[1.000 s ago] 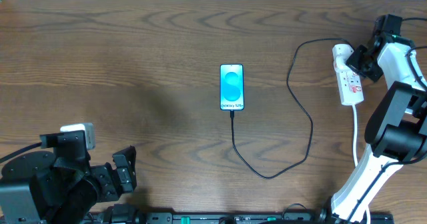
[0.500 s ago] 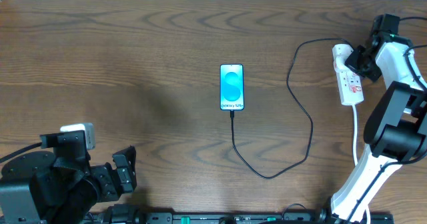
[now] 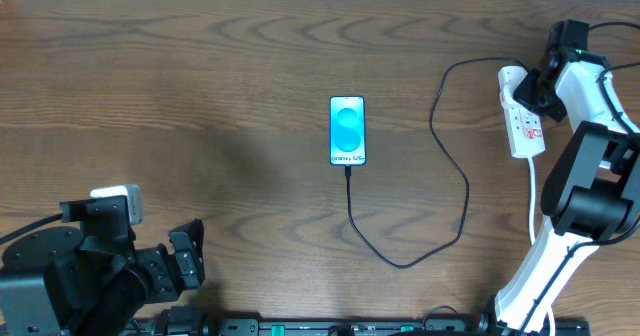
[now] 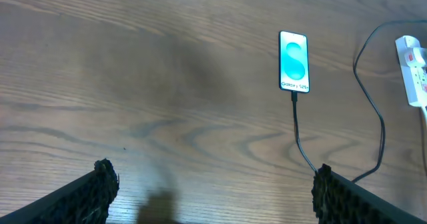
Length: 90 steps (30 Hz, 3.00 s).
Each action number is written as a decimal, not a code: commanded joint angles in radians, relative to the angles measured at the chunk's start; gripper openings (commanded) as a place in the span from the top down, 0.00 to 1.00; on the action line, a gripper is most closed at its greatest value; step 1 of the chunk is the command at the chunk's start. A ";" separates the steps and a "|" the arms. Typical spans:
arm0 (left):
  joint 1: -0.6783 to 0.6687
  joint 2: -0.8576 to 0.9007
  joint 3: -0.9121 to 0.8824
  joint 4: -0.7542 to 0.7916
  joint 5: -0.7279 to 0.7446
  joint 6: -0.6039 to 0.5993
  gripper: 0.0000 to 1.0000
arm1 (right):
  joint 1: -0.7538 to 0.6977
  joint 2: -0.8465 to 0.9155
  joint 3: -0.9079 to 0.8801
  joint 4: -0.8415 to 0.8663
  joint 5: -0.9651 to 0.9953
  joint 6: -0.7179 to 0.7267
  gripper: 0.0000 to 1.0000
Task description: Plug charger to phone and switch on socket
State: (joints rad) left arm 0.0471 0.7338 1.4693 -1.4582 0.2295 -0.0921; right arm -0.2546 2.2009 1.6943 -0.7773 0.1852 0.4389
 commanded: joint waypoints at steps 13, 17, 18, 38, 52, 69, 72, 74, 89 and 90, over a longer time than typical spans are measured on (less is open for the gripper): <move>0.004 -0.004 0.008 0.000 -0.010 0.010 0.05 | 0.105 0.027 -0.010 0.061 -0.351 -0.085 0.99; 0.004 -0.004 0.008 0.000 -0.010 0.010 0.06 | 0.106 0.027 -0.010 0.055 -0.388 -0.085 0.99; 0.004 -0.004 0.008 0.000 -0.010 0.010 0.05 | 0.106 0.027 -0.010 0.055 -0.397 -0.085 0.99; 0.004 -0.004 0.008 0.000 -0.010 0.010 0.06 | 0.148 0.026 -0.124 0.105 -0.417 -0.059 0.99; 0.004 -0.004 0.008 0.000 -0.010 0.010 0.06 | 0.152 0.016 -0.124 0.097 -0.510 -0.058 0.99; 0.004 -0.004 0.008 0.000 -0.010 0.010 0.05 | 0.195 -0.041 -0.124 0.052 -0.449 -0.028 0.99; 0.004 -0.004 0.008 0.000 -0.010 0.010 0.06 | 0.196 -0.048 -0.124 0.040 -0.364 -0.027 0.99; 0.004 -0.004 0.008 0.000 -0.010 0.010 0.06 | 0.195 -0.059 -0.124 0.026 -0.304 -0.027 0.99; 0.004 -0.004 0.008 0.000 -0.010 0.010 0.06 | 0.110 -0.484 -0.124 -0.191 -0.108 0.124 0.99; 0.004 -0.003 0.008 0.000 -0.010 0.010 0.05 | 0.110 -0.524 -0.125 -0.191 -0.071 0.125 0.85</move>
State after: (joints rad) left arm 0.0471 0.7330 1.4693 -1.4582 0.2295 -0.0925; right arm -0.1463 1.7618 1.5692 -0.9596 0.0471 0.5316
